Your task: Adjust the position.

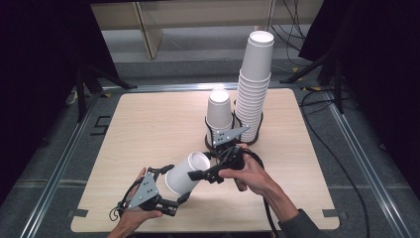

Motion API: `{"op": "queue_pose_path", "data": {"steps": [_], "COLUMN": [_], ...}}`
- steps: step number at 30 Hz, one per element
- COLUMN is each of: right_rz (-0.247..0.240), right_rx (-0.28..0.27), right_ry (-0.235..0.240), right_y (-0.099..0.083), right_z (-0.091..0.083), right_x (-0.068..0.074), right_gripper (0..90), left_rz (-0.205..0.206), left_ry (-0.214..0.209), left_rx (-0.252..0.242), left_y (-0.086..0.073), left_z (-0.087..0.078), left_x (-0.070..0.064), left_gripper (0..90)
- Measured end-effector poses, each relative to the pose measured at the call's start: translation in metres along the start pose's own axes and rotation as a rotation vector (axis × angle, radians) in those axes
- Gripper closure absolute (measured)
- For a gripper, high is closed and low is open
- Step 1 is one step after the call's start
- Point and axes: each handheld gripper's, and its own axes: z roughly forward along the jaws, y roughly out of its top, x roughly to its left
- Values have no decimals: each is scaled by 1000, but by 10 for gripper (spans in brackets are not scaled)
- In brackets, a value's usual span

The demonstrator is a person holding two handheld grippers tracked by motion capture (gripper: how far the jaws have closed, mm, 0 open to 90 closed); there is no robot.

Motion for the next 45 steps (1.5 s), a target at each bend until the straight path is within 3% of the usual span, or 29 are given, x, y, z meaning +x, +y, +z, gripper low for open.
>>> {"op": "queue_pose_path", "data": {"steps": [7, 9, 11, 19, 23, 24, 25, 26, 27, 28, 30, 31, 32, 33, 34, 36, 38, 39, 40, 41, 42, 45], "right_rz": [-17, 11, 9, 57, 35, 22, -30, -30, -79, -79, -162, -162, -245, -245, -273, -289, -354, -354, -397, -390, -447, -467], "right_rx": [-15, -29, -31, -47, -17, -8, 33, 33, 75, 75, 116, 116, 172, 172, 222, 235, 292, 292, 302, 334, 378, 419], "right_ry": [-10, 9, 12, 50, 38, 27, -25, -25, -73, -73, -124, -124, -184, -184, -225, -230, -236, -236, -235, -236, -238, -244], "right_y": [3, 3, 3, 0, 0, 0, 1, 1, 3, 3, 6, 6, 8, 8, 9, 9, 9, 9, 9, 7, 6, 3], "right_z": [-2, -2, -2, -4, -4, -3, -4, -4, -5, -5, -8, -8, -9, -9, -10, -10, -8, -8, -7, -4, 1, 5], "right_x": [3, 3, 2, -4, -4, -4, -1, -1, 4, 4, 10, 10, 17, 17, 24, 26, 33, 33, 32, 36, 39, 42], "right_gripper": [247, 247, 247, 238, 235, 232, 209, 209, 185, 185, 178, 178, 181, 181, 183, 187, 200, 200, 198, 198, 195, 197], "left_rz": [8, 12, 28, 24, 32, 32, 43, 43, 52, 52, 56, 56, 85, 85, 99, 113, 128, 128, 130, 137, 150, 172], "left_ry": [21, 26, 27, 2, -6, -10, -17, -17, -23, -23, -36, -36, -40, -40, -49, -43, -60, -60, -71, -80, -83, -97], "left_rx": [-9, -28, -26, -24, 27, 36, 71, 71, 102, 102, 151, 151, 188, 188, 230, 256, 287, 287, 308, 311, 335, 354], "left_y": [0, 1, 2, 6, 7, 7, 7, 7, 6, 6, 6, 6, 5, 5, 5, 5, 5, 5, 5, 4, 5, 6], "left_z": [2, -1, -2, -7, -9, -8, -8, -8, -6, -6, -4, -4, -2, -2, -2, -2, 1, 1, 1, 3, 2, 4], "left_x": [-1, -1, 0, 4, 5, 5, 6, 6, 5, 5, 4, 4, 1, 1, 0, -1, -2, -2, -2, -2, -3, -4], "left_gripper": [37, 38, 42, 94, 117, 117, 122, 123, 125, 125, 126, 126, 126, 126, 128, 130, 130, 130, 130, 130, 131, 130]}}
